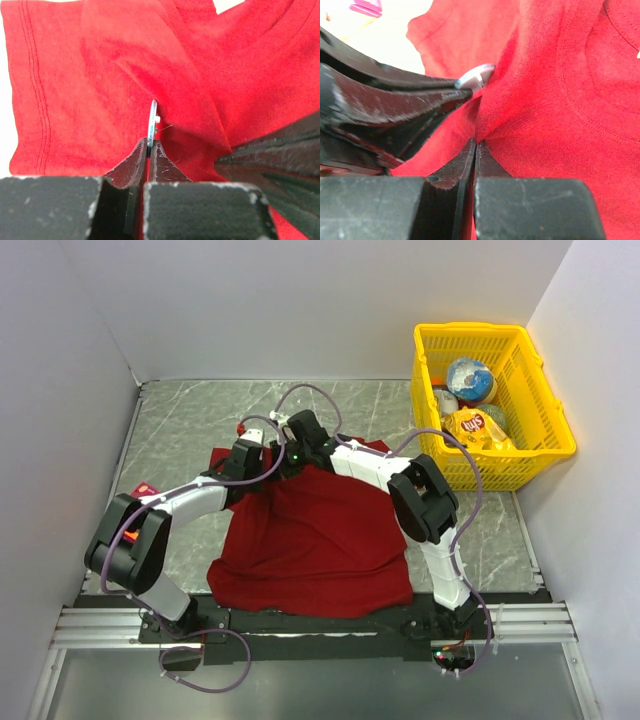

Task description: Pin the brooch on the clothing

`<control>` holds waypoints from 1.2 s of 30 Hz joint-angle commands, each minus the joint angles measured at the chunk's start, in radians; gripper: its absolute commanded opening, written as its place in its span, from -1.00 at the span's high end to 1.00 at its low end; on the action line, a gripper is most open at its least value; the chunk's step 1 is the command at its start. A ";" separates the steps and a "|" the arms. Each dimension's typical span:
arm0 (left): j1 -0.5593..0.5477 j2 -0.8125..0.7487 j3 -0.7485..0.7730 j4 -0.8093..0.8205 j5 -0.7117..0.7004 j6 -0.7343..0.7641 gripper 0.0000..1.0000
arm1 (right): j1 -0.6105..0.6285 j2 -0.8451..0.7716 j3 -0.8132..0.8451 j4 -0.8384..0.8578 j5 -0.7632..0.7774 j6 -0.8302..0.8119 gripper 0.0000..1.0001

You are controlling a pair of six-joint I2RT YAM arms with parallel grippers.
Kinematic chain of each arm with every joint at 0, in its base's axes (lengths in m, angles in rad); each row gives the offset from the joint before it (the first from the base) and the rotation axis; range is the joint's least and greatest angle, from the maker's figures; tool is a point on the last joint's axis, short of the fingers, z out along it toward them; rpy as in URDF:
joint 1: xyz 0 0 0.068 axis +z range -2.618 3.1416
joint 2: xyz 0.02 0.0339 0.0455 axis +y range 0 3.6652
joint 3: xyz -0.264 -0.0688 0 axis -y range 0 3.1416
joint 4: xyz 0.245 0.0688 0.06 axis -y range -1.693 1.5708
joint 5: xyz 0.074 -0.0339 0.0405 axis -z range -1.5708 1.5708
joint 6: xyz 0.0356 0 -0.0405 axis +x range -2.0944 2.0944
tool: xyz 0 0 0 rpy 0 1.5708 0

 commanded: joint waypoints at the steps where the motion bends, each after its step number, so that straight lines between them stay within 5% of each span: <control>1: -0.008 -0.058 -0.015 0.041 0.003 0.014 0.98 | -0.007 0.003 0.036 0.072 -0.065 0.015 1.00; 36: -0.010 -0.147 -0.030 0.019 0.065 -0.038 0.98 | -0.032 -0.018 -0.026 0.141 -0.103 0.049 1.00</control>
